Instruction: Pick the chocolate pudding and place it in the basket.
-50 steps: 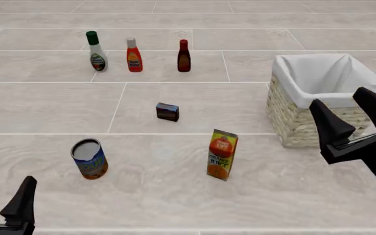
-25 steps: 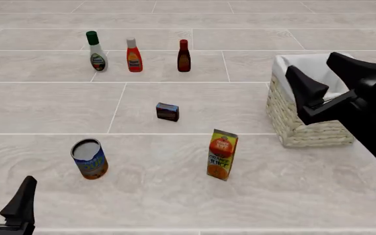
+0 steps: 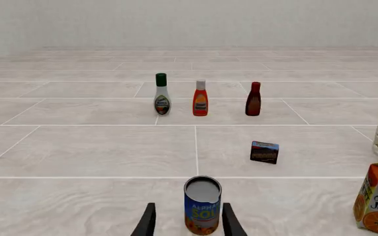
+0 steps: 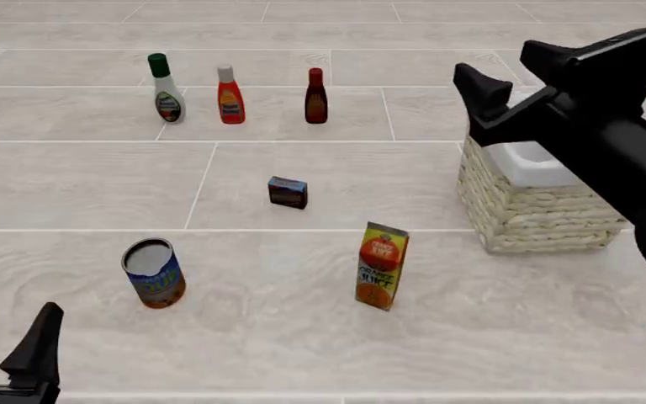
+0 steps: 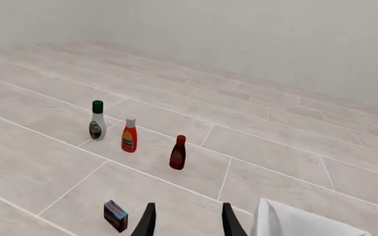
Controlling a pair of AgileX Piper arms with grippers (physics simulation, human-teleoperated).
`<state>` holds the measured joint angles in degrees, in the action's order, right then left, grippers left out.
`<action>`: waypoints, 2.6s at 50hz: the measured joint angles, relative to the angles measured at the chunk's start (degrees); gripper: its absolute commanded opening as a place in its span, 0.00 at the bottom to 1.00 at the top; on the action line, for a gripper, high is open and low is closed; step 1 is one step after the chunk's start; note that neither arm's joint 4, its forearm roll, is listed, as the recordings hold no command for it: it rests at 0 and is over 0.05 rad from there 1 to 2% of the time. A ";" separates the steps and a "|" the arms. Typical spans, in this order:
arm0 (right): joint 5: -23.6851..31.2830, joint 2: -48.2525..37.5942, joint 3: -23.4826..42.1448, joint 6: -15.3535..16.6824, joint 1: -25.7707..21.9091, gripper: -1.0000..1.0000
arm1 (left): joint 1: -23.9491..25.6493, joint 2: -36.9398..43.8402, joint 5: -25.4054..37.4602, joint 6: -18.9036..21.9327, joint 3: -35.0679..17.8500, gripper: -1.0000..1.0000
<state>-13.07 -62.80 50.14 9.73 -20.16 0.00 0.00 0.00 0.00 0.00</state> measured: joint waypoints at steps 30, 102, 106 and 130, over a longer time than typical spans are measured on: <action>5.59 -15.58 17.97 2.56 -0.11 1.00 | 0.00 0.00 0.00 0.00 0.00 1.00; 18.48 -45.43 47.35 2.89 -4.86 1.00 | 0.00 0.00 0.00 0.00 0.00 1.00; 19.55 -46.42 48.45 2.97 -5.36 1.00 | 0.00 0.00 0.00 0.00 0.00 1.00; 24.48 -52.15 54.10 1.64 -7.63 1.00 | 0.00 0.00 0.00 0.00 0.00 1.00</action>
<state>11.42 -114.95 104.25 11.37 -27.79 0.00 0.00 0.00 0.00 0.00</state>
